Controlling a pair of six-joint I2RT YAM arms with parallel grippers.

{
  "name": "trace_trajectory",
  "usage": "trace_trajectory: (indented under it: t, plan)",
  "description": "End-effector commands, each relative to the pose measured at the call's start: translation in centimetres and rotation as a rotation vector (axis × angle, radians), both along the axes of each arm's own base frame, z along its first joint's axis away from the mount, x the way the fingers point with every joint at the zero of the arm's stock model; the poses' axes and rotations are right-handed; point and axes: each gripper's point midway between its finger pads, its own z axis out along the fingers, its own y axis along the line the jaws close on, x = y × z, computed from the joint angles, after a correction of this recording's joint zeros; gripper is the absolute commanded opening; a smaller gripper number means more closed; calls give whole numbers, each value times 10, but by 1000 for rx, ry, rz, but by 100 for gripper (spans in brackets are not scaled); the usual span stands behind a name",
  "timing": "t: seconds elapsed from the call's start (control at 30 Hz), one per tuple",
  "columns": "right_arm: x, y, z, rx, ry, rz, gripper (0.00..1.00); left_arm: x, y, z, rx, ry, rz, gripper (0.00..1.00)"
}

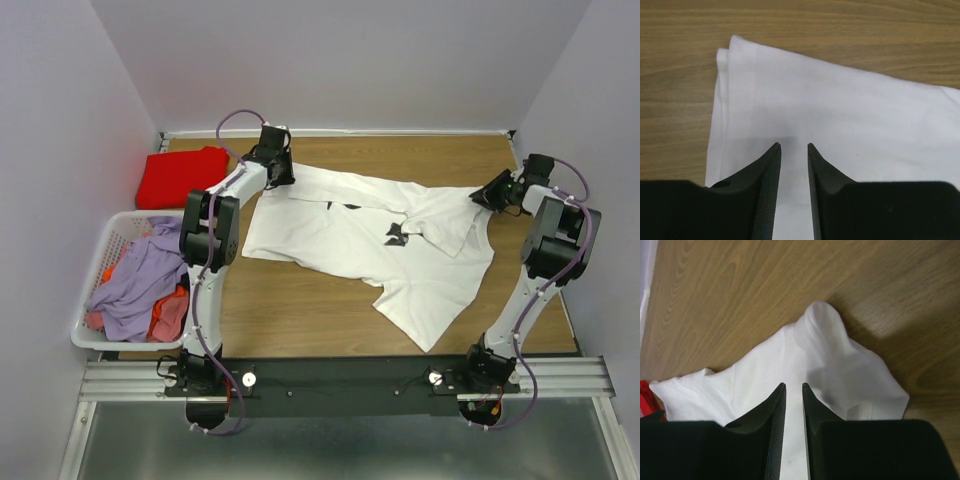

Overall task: Fold and stack the t-shirts
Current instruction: Fold the tshirt

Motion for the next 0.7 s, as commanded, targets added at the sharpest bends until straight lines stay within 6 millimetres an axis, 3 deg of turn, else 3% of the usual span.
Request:
trace_trajectory:
  t: [0.0, 0.07, 0.17, 0.33, 0.57, 0.67]
  plan:
    - [4, -7, -19, 46, -1, -15, 25, -7, 2, -20, -43, 89, -23, 34]
    - [0, -17, -30, 43, 23, -50, 25, -14, 6, -30, -68, 148, 3, 27]
    - [-8, -42, -43, 52, 48, -116, 25, -22, 11, -43, -115, 209, 23, 25]
    - [-12, -69, -60, 72, 70, -173, 26, -26, 12, -44, -133, 228, 30, 25]
    - [15, -69, -72, 128, 29, -103, 27, -18, 7, -41, -168, 226, 23, 25]
    - [33, -73, -64, 136, -23, -66, 27, -15, 5, -42, -184, 229, 28, 25]
